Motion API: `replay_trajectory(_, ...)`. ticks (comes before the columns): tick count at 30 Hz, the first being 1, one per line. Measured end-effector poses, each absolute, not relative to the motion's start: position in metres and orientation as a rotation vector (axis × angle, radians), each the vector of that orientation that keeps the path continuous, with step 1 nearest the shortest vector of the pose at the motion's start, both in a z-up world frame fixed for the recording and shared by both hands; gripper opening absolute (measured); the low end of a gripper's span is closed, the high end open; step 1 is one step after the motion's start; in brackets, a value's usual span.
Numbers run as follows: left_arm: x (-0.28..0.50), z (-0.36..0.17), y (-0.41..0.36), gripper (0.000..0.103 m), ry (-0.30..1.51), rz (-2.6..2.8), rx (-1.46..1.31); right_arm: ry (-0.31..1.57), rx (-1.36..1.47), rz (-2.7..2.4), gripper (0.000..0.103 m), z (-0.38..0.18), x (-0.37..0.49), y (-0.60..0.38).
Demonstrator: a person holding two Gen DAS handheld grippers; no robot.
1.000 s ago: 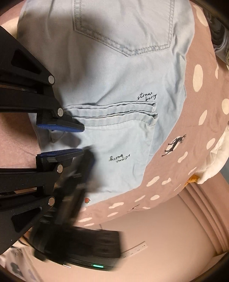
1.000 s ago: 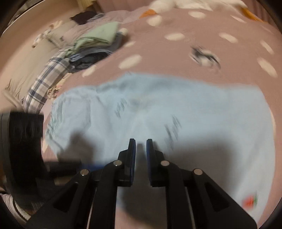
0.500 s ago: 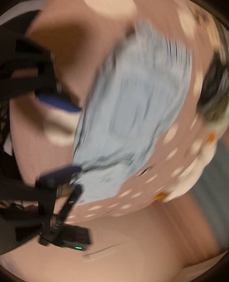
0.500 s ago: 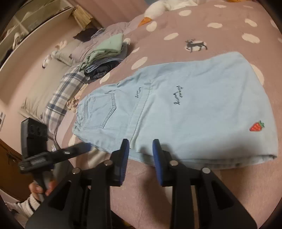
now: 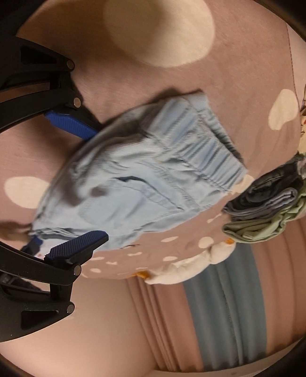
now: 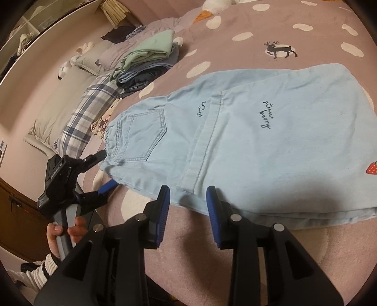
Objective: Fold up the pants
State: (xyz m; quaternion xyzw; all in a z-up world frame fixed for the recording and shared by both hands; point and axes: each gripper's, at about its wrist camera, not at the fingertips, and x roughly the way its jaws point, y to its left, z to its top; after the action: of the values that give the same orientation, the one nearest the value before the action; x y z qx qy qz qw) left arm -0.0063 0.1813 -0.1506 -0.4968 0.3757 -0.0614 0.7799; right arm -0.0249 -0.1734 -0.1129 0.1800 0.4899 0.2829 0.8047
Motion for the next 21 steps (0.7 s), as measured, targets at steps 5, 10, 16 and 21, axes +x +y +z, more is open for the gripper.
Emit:
replay_trajectory(5,0.024,-0.154,0.191,0.077,0.789,-0.139,-1.076,1.032,0.353,0.602,0.033,-0.105,-0.011,-0.159)
replay_trajectory(10,0.033,-0.153,0.184,0.07,0.819,-0.158,-0.992,1.02,0.273,0.558,0.032,-0.098,0.023,-0.133)
replay_trajectory(16,0.019,-0.175,0.208,0.027,0.854,-0.19,-1.051,1.02,0.14,0.487,0.015,-0.101,0.083,-0.097)
replay_trajectory(21,0.018,-0.172,0.203,0.027,0.859,-0.18,-0.991,1.088,0.093,0.4,0.011,-0.127,0.113,-0.082)
